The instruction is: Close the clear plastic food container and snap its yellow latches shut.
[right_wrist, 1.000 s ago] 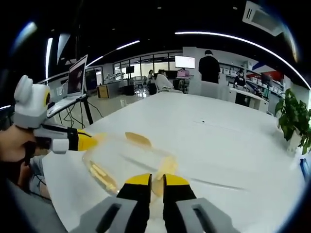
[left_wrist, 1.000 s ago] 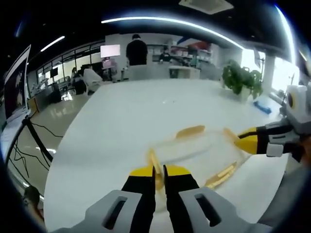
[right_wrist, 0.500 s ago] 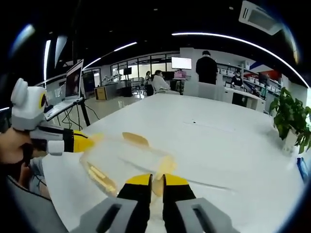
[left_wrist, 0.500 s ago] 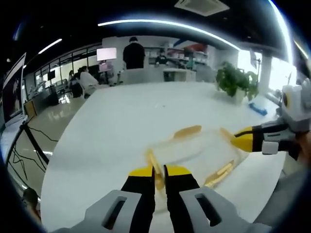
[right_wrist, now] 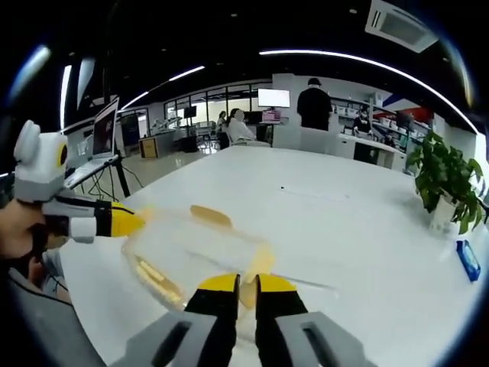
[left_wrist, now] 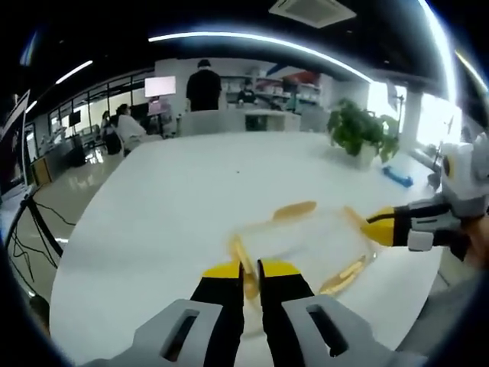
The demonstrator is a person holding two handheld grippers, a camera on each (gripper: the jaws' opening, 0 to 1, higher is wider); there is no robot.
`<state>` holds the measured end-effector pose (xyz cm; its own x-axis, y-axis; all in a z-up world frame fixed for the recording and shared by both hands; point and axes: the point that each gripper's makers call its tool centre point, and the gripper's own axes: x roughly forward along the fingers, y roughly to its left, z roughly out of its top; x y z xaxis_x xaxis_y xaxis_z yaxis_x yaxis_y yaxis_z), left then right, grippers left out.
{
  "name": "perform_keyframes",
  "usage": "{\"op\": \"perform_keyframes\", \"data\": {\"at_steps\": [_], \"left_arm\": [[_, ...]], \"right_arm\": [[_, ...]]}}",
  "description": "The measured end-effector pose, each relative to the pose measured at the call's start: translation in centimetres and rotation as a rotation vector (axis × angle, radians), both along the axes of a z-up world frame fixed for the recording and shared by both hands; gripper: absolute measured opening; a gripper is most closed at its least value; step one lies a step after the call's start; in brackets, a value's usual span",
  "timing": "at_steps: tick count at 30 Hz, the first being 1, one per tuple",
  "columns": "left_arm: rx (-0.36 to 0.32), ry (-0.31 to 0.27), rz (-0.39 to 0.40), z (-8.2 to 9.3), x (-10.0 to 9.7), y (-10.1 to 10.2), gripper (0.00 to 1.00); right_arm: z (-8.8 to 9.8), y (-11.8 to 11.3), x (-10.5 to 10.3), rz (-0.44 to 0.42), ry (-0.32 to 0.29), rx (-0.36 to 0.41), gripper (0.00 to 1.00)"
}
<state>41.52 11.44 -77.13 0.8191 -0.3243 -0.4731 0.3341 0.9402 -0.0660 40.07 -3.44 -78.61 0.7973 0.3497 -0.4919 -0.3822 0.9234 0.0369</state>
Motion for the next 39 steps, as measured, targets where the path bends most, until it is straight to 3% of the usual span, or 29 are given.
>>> {"op": "perform_keyframes", "data": {"at_steps": [2,6,21,39], "left_arm": [[0.065,-0.023,-0.05,0.2,0.1,-1.2,0.04],[0.006,-0.011,-0.048,0.1,0.4,-2.7,0.04],[0.001,-0.016,-0.118,0.3,0.3,-7.1,0.05],[-0.01,0.003,-0.155,-0.4,0.2,-9.0,0.06]], "right_arm": [[-0.1,-1.0,0.1,-0.017,0.003,-0.007,0.03],[0.1,-2.8,0.3,-0.053,0.0,-0.005,0.02],[0.3,-7.1,0.6,-0.125,-0.01,-0.003,0.01],[0.3,-9.1,0.6,-0.154,-0.008,-0.02,0.01]]}}
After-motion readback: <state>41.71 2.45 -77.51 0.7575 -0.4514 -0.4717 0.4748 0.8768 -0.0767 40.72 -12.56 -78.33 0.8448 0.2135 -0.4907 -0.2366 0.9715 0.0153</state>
